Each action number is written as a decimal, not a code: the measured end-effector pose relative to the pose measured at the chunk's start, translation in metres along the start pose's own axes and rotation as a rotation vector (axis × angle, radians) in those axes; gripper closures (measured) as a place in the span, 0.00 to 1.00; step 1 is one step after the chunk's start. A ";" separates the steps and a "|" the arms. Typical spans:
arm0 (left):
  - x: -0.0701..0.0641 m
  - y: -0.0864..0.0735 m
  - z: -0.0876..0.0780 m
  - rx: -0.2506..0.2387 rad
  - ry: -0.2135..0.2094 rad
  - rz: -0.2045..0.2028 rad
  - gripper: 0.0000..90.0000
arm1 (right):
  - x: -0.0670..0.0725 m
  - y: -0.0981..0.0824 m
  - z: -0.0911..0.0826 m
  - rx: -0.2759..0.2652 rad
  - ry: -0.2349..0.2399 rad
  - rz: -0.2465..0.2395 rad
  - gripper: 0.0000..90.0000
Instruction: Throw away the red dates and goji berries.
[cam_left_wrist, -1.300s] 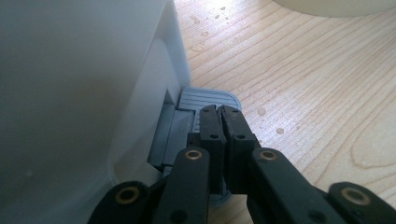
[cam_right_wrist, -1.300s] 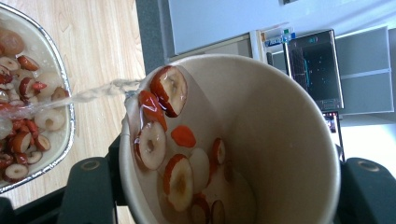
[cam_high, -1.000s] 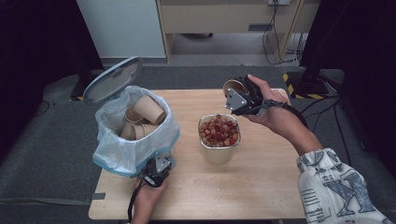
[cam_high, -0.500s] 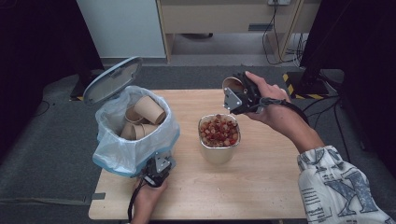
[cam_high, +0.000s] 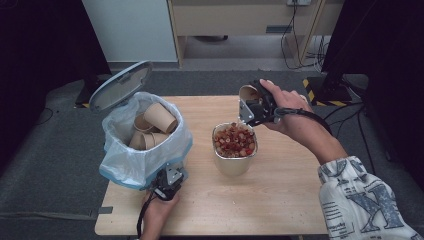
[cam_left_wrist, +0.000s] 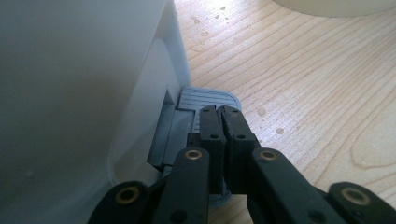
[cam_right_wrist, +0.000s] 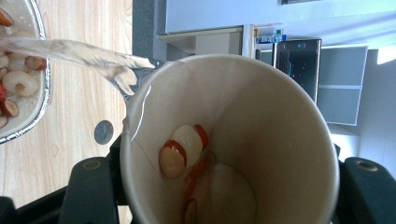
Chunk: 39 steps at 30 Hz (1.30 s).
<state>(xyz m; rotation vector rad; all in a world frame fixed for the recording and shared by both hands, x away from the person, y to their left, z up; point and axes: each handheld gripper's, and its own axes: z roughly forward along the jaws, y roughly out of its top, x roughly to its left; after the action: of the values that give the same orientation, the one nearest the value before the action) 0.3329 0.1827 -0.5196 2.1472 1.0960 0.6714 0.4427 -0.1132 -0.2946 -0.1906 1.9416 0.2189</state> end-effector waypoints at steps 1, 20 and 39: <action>0.000 0.000 0.000 0.000 0.001 0.001 0.97 | 0.000 0.000 0.000 -0.002 -0.001 -0.003 0.38; 0.000 0.000 0.000 0.000 0.000 0.000 0.97 | -0.001 0.000 -0.002 -0.009 0.002 0.008 0.38; 0.000 0.000 0.000 0.000 -0.001 -0.001 0.97 | 0.000 0.004 -0.002 0.045 -0.025 -0.134 0.38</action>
<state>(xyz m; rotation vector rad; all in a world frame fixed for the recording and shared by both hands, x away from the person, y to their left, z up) 0.3329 0.1827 -0.5195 2.1461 1.0969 0.6700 0.4397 -0.1098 -0.2940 -0.2858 1.8992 0.0880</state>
